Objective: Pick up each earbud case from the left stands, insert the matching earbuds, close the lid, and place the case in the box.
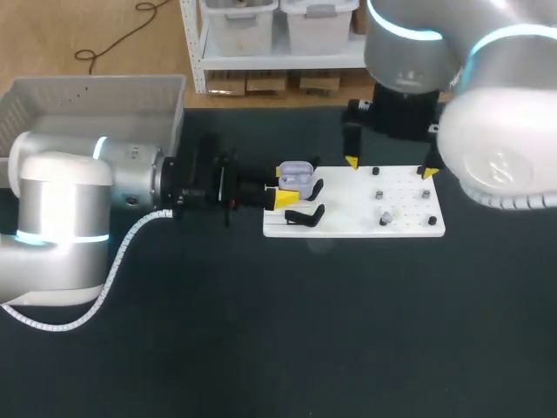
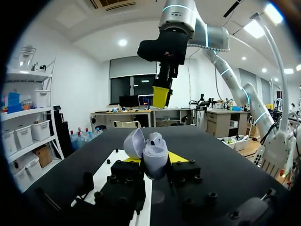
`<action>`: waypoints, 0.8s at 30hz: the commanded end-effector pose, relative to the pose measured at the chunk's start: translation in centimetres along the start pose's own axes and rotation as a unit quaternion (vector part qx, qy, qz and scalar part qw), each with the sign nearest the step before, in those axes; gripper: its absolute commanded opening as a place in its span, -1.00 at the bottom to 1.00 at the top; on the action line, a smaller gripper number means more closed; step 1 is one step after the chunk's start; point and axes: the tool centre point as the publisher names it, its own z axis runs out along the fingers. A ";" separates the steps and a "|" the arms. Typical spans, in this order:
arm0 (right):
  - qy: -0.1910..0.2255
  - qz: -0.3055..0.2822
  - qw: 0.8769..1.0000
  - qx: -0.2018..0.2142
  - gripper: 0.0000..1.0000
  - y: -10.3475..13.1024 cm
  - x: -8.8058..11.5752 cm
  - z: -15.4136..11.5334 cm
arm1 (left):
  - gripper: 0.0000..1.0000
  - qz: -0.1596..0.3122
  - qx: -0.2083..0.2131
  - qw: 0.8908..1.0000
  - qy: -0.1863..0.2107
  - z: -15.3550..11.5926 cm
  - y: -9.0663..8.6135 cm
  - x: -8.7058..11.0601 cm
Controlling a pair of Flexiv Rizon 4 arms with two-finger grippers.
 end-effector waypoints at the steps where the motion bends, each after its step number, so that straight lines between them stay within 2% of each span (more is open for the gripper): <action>1: -0.008 -0.009 1.000 -0.011 1.00 -0.7 0.5 0.5 | -1.00 0.001 -0.003 1.000 0.000 0.0 -0.1 0.0; 12: 0.022 -0.034 0.999 -0.009 1.00 -1.0 0.9 4.8 | -1.00 0.001 -0.003 1.000 0.000 0.0 -0.1 0.0; 19: 0.045 -0.020 0.999 -0.012 1.00 -1.2 0.8 7.3 | -1.00 0.001 -0.003 1.000 0.000 0.0 -0.1 0.0; 20: 0.046 -0.013 0.999 -0.013 0.92 -1.3 0.8 7.5 | -1.00 0.001 -0.003 1.000 0.000 0.0 -0.1 0.0; 22: 0.044 0.004 0.999 -0.007 0.55 -1.5 0.7 7.8 | -1.00 0.001 -0.003 1.000 0.000 0.0 -0.1 0.0; 24: 0.046 0.019 0.999 -0.005 0.27 -1.6 0.8 8.2 | -1.00 0.001 -0.003 1.000 0.000 0.0 -0.1 0.0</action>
